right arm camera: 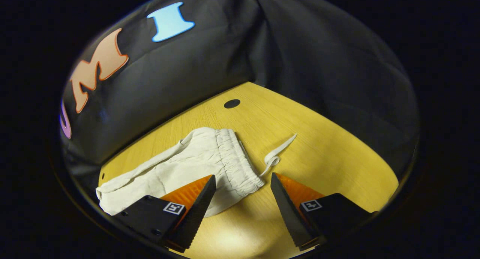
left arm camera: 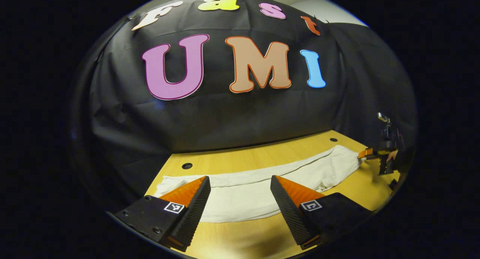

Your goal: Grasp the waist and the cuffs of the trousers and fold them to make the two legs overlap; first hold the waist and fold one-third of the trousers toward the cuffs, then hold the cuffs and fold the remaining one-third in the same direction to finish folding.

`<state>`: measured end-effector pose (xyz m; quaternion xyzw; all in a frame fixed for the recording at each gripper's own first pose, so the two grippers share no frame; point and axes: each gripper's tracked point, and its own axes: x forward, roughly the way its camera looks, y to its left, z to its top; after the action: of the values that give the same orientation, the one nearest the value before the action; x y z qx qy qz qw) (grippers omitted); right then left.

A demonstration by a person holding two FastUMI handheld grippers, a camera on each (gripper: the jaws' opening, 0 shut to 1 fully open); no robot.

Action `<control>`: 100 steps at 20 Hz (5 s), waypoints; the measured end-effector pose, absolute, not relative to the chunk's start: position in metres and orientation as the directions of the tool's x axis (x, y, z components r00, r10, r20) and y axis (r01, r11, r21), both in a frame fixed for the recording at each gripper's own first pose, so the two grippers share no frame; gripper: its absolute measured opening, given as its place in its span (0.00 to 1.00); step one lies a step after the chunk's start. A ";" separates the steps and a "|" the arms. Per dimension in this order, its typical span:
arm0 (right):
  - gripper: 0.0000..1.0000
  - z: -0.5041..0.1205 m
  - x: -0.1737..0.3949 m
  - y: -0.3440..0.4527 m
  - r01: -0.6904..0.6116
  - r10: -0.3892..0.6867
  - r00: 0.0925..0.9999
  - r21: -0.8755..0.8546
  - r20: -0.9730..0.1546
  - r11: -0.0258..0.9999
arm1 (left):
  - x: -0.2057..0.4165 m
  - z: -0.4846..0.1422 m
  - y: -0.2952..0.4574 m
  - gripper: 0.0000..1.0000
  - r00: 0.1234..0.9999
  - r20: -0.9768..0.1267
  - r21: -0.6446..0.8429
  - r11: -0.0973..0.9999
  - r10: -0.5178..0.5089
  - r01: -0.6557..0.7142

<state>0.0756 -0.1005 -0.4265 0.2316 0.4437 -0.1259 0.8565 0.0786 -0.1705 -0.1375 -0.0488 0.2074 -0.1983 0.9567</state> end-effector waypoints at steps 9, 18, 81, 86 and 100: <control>0.53 -0.446 0.073 -0.094 0.482 0.051 0.516 0.339 -0.855 0.808 | 0.050 -0.112 -0.171 0.96 0.860 -0.366 -0.092 0.933 -0.357 0.348; 0.19 -0.380 0.102 -0.098 0.425 0.151 0.637 0.508 -0.756 0.749 | 0.056 -0.116 -0.170 0.96 0.856 -0.375 -0.130 0.934 -0.356 0.332; 0.96 -0.280 0.051 0.179 -0.071 0.443 0.549 0.488 -0.709 0.870 | 0.177 -0.409 0.087 0.96 0.638 -0.688 -0.268 0.938 -0.345 0.218; 0.96 -0.280 0.055 0.176 -0.069 0.438 0.550 0.484 -0.711 0.872 | 0.176 -0.424 0.090 0.96 0.609 -0.733 -0.230 0.953 -0.304 0.199; 0.97 -0.279 0.058 0.148 -0.085 0.447 0.555 0.487 -0.702 0.869 | 0.183 -0.394 0.052 0.00 0.636 -0.680 -0.379 0.917 -0.365 0.120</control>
<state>0.0581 0.1478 -0.2789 0.2032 0.4455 0.1550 0.8580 0.1828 0.0521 -0.3938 -0.1510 0.4042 -0.1359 0.8918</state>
